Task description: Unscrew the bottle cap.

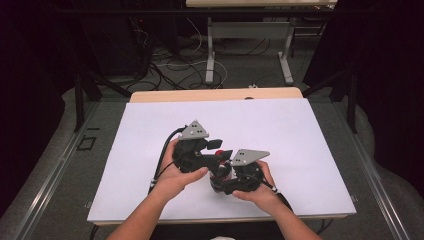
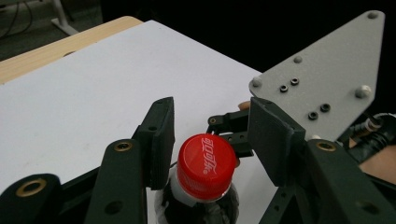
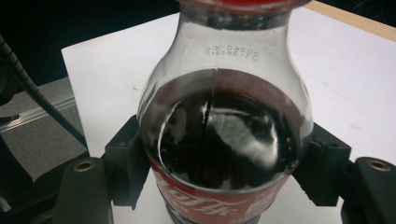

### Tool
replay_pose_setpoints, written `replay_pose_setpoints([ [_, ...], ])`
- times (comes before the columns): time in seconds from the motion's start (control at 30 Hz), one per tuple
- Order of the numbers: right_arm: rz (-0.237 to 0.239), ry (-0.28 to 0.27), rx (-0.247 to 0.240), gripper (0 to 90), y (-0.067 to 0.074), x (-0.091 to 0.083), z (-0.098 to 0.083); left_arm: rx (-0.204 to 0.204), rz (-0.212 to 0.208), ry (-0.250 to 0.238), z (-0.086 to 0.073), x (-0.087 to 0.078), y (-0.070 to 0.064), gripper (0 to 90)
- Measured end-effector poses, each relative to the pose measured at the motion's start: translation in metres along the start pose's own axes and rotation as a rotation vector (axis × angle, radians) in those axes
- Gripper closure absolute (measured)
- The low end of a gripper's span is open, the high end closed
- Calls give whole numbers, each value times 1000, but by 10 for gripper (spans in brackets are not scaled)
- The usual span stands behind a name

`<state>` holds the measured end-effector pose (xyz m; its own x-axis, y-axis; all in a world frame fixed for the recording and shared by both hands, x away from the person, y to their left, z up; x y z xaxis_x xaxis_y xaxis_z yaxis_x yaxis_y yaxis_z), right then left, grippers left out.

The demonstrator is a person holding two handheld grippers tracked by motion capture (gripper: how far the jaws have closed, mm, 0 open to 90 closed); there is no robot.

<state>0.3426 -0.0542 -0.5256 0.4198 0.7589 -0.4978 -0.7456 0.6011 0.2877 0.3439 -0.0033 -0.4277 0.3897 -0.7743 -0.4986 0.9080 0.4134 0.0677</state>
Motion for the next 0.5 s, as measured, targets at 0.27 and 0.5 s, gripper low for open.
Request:
replay_pose_setpoints([
  [0.27, 25, 1, -8, 295, 3, -1, 1, 33, -60, 28, -12, 1, 0, 525],
  [0.5, 47, 10, -16, 296, 8, 0, 0, 32, -118, -5, -13, 6, 2, 537],
])
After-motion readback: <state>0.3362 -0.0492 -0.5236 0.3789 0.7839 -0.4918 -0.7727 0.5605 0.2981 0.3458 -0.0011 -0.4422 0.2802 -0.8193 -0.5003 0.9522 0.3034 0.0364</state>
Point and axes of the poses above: each handheld gripper's, and its own axes: x roughly forward along the jaws, z roughly out of its top, y roughly to its left, the point moved 9 cm from there along x, roughly forward along the jaws, and after that the axes turned 15 degrees about x, right-handed, at the moved point
